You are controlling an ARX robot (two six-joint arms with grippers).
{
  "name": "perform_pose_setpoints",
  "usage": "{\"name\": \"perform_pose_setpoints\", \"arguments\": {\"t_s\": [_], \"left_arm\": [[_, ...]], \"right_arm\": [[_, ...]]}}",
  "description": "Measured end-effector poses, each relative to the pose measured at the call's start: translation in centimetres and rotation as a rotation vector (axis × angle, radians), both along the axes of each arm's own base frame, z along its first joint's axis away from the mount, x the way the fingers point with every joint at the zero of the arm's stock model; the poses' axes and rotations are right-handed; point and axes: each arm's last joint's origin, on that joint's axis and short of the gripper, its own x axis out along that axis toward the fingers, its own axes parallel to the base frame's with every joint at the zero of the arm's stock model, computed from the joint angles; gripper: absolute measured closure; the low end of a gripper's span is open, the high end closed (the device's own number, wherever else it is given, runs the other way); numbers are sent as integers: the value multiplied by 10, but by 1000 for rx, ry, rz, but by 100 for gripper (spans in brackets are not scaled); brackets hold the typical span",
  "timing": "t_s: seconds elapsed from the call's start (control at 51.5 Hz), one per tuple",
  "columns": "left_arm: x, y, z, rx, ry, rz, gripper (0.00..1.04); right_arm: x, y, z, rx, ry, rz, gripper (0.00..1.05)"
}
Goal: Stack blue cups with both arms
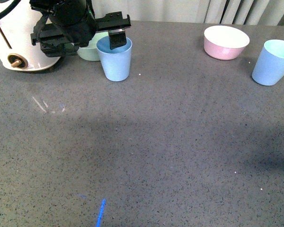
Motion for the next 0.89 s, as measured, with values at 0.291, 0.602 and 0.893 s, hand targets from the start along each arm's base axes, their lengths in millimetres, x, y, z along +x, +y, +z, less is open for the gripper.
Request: {"name": "perform_pose_setpoints", "arguments": {"t_s": [0.291,0.602,0.893], "left_arm": [[0,-19,-3,1,32,-15,73],[-12,-39,-6,28,45,-44,103],[-50,-80,-1,8,102,-124,103]], "right_arm": [[0,0,0,0,0,0,9],[0,0,0,0,0,0,9],[0,0,0,0,0,0,9]]}}
